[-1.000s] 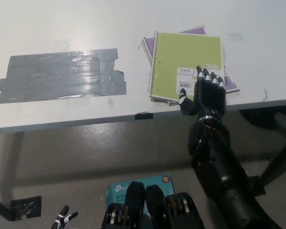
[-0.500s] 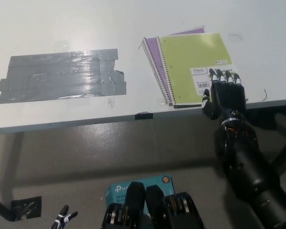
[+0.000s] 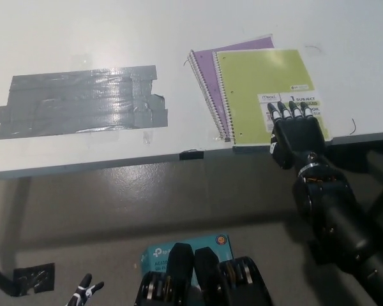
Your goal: The robot uses its right hand to align two notebooks stacked together until they are fully overlapped
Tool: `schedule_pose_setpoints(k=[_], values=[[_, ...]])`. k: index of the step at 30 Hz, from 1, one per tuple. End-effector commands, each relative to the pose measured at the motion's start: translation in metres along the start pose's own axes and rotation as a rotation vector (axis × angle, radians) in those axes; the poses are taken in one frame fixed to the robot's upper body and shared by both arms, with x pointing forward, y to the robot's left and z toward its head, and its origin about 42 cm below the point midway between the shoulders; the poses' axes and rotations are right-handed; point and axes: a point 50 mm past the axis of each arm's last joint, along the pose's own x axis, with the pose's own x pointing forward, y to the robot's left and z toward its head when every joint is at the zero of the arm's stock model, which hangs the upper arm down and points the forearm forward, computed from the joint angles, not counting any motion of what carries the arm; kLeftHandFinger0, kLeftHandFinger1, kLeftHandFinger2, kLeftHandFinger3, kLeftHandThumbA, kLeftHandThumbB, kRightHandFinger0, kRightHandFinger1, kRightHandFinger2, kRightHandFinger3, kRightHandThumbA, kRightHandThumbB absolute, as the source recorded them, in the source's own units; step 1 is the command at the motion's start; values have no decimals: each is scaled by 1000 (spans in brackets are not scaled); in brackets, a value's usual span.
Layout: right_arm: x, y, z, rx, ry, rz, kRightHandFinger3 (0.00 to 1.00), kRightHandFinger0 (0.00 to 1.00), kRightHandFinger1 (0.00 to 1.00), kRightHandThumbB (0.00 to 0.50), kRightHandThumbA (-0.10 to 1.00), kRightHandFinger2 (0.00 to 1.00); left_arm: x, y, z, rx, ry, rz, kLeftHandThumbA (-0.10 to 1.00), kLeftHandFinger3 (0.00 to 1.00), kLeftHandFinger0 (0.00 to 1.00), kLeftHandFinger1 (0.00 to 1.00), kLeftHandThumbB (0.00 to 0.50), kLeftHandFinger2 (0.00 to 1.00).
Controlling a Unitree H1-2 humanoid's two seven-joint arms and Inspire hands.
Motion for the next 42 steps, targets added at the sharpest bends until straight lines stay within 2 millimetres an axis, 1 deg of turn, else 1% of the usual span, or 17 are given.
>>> schedule_pose_setpoints(k=[1, 8, 12, 14, 17, 18, 19, 21, 24, 28, 29, 31, 35, 37, 39, 40, 42], values=[[10, -15, 4, -18, -78, 8, 1000, 1000, 1000, 421, 1000, 1000, -1, 1, 8, 24, -37, -14, 1000, 1000, 292, 422, 500, 422], [16, -24, -5, 37, -58, 54, 1000, 1000, 1000, 401, 1000, 1000, 0, -1, 11, 13, -32, -24, 1000, 1000, 340, 457, 500, 422], [21, -29, -7, 38, -40, 77, 1000, 1000, 1000, 405, 1000, 1000, 1, -2, 13, 14, -34, -24, 1000, 1000, 295, 451, 500, 423], [23, -31, -6, 27, -36, 89, 1000, 1000, 1000, 409, 1000, 1000, 0, -3, 14, 24, -36, -20, 1000, 1000, 325, 462, 500, 425], [28, -43, -5, 15, -38, 103, 1000, 1000, 1000, 414, 1000, 1000, 1, -4, 16, 21, -41, -29, 1000, 1000, 308, 460, 500, 417], [29, -46, -5, 0, -42, 103, 1000, 1000, 1000, 418, 1000, 1000, 1, -5, 16, 18, -45, -31, 1000, 1000, 334, 463, 500, 402], [31, -50, -5, -15, -51, 95, 1000, 1000, 1000, 432, 1000, 1000, 2, -5, 15, 20, -47, -31, 1000, 1000, 316, 446, 500, 388], [35, -57, -4, -25, -62, 99, 1000, 1000, 1000, 425, 1000, 1000, 2, -4, 16, 14, -46, -34, 1000, 1000, 252, 413, 500, 407], [39, -66, -3, -56, -80, 111, 1000, 1000, 1000, 426, 1000, 1000, 3, -4, 17, 16, -41, -33, 1000, 1000, 338, 450, 500, 415], [42, -72, 1, -121, -142, 89, 1000, 1000, 1000, 447, 1000, 1000, 5, -4, 19, 22, -41, -27, 1000, 1000, 352, 455, 500, 408], [42, -71, 3, -143, -157, 95, 1000, 1000, 1000, 463, 1000, 1000, 5, -4, 20, 26, -44, -31, 1000, 1000, 355, 458, 500, 407], [41, -67, 7, -168, -187, 90, 1000, 1000, 1000, 461, 1000, 1000, 4, -4, 20, 34, -51, -31, 1000, 1000, 389, 469, 500, 389], [38, -62, 10, -173, -205, 89, 1000, 1000, 1000, 456, 1000, 1000, 5, -6, 19, 25, -49, -39, 1000, 1000, 346, 444, 500, 387], [38, -61, 14, -181, -200, 104, 1000, 1000, 1000, 427, 1000, 1000, 5, -7, 20, 30, -48, -37, 1000, 1000, 332, 450, 500, 387], [38, -63, 17, -187, -197, 108, 1000, 1000, 1000, 419, 1000, 1000, 5, -7, 21, 37, -50, -38, 1000, 1000, 336, 460, 500, 392], [38, -64, 18, -188, -196, 107, 1000, 1000, 1000, 428, 1000, 1000, 5, -7, 21, 36, -49, -37, 1000, 1000, 381, 471, 500, 380], [39, -65, 17, -188, -194, 105, 1000, 1000, 1000, 437, 1000, 1000, 5, -7, 22, 32, -48, -43, 1000, 1000, 389, 477, 500, 394]])
